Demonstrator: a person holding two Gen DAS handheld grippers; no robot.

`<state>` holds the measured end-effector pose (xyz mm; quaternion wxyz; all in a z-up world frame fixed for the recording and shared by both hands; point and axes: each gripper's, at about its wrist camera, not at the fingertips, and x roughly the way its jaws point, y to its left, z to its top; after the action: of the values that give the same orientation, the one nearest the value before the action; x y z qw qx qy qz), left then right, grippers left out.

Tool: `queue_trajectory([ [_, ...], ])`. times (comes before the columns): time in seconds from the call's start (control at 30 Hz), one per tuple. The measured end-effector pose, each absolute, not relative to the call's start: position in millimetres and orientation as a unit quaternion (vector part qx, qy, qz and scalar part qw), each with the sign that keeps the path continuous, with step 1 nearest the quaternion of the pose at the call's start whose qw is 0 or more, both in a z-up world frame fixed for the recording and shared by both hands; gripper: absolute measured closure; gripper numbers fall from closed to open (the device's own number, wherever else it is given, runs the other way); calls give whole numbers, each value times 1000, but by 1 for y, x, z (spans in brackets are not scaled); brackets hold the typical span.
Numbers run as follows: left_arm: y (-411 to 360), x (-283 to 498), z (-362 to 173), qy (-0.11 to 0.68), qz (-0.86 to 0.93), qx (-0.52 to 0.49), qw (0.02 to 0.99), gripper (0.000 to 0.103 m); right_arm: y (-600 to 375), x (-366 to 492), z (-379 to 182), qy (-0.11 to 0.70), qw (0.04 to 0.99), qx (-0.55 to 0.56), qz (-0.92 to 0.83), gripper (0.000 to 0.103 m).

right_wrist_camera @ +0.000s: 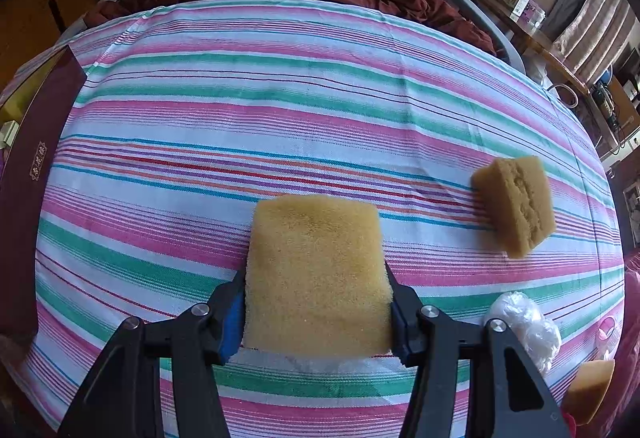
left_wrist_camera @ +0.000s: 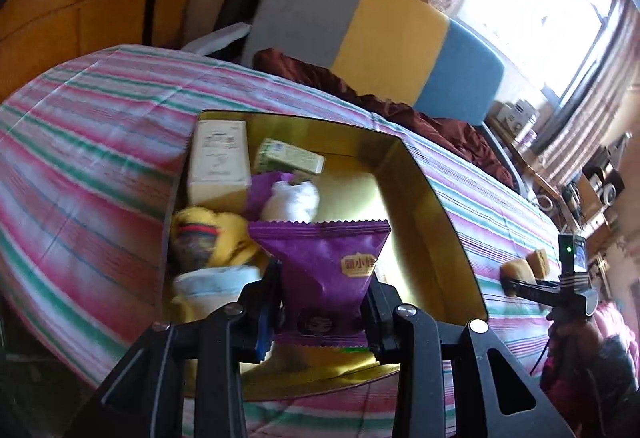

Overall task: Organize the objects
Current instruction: 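Carry the purple candy over the gold tray with the left gripper, then lower the purple candy into the gold tray and open the left gripper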

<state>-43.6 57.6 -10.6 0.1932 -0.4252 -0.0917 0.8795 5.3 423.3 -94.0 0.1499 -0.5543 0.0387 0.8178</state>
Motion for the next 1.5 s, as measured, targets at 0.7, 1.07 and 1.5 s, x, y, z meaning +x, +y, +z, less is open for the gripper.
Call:
queue_trajectory([
  [0.7,157,-155,-46,-20,837,-513,188,67,420,10,-92,16,143,-553,821,46],
  [1.07,150,-168,-55,30,864,-483,136,37,420,10,-92,13,139,-553,822,46],
  [1.5,108,-101,-14,-7,898,-414,148,30,423,8,-92,10,139,-552,822,47],
])
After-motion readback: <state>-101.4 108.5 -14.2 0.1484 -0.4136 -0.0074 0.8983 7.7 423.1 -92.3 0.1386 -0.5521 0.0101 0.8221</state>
